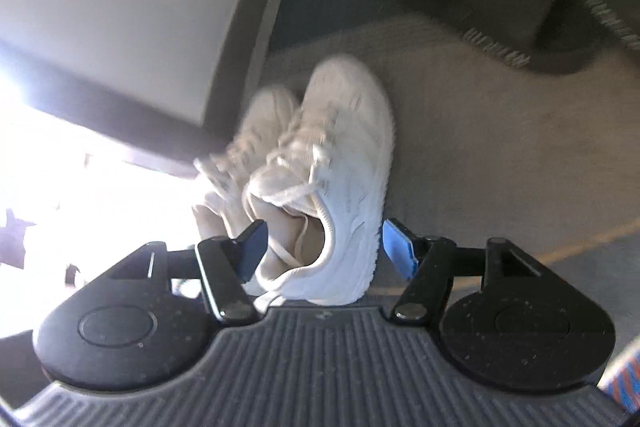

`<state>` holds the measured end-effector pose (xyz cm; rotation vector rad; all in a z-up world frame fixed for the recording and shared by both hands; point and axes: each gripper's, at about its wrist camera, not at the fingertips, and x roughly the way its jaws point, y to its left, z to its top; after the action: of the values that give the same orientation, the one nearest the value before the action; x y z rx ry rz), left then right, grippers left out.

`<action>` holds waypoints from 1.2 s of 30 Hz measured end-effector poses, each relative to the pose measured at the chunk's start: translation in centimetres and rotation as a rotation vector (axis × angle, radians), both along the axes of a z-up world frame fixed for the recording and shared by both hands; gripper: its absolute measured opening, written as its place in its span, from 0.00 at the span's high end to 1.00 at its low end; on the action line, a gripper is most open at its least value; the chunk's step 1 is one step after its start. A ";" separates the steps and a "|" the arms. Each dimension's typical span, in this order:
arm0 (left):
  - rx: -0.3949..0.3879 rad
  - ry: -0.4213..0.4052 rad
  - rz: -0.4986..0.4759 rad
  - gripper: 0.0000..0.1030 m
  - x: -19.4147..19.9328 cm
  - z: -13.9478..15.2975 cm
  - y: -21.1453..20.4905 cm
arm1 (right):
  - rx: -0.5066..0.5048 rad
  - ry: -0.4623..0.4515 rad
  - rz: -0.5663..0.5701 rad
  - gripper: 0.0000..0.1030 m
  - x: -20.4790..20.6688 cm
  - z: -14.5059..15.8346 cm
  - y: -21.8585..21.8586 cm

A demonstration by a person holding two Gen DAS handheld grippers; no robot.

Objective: Organize scattered shoes
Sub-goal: 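Lower the white sneaker beside its mate and open the right gripper, then grasp a black slide sandal by its strap with the left gripper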

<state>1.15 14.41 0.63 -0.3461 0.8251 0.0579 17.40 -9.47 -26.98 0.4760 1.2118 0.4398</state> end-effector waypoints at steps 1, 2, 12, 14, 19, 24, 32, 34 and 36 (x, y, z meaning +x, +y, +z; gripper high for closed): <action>-0.003 -0.004 -0.007 0.03 -0.2 0.0 -0.2 | -0.032 -0.039 -0.013 0.35 -0.8 3.1 -1.5; 0.027 -0.027 -0.038 0.02 -0.8 0.3 -1.0 | -0.044 -0.056 -0.014 0.35 -0.9 4.1 -1.9; 0.267 0.019 -0.196 0.02 -2.8 -1.2 -4.3 | -0.082 -0.302 -0.029 0.34 -3.2 21.2 -6.7; 0.299 0.057 -0.192 0.02 -3.1 -0.7 -4.5 | -0.050 -0.324 -0.083 0.34 -4.4 24.2 -7.8; 0.210 0.101 -0.191 0.02 -1.7 2.2 -4.6 | 0.013 -0.409 -0.132 0.34 -8.1 28.3 -8.6; 0.196 0.084 -0.184 0.02 1.1 4.3 -6.0 | 0.007 -0.500 -0.176 0.34 -11.0 29.0 -8.3; 0.193 0.032 -0.296 0.02 6.0 4.8 -11.1 | 0.009 -0.485 -0.299 0.34 -12.4 28.1 -11.7; 0.162 0.030 -0.334 0.02 8.4 4.6 -13.5 | -0.004 -0.507 -0.353 0.34 -13.9 29.0 -13.6; 0.145 0.044 -0.365 0.02 10.0 4.2 -15.8 | -0.011 -0.531 -0.404 0.34 -15.4 30.0 -15.6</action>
<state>11.16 -1.36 4.84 -0.0547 0.9113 -0.2147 2.00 -25.02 2.99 0.5375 0.5858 0.1904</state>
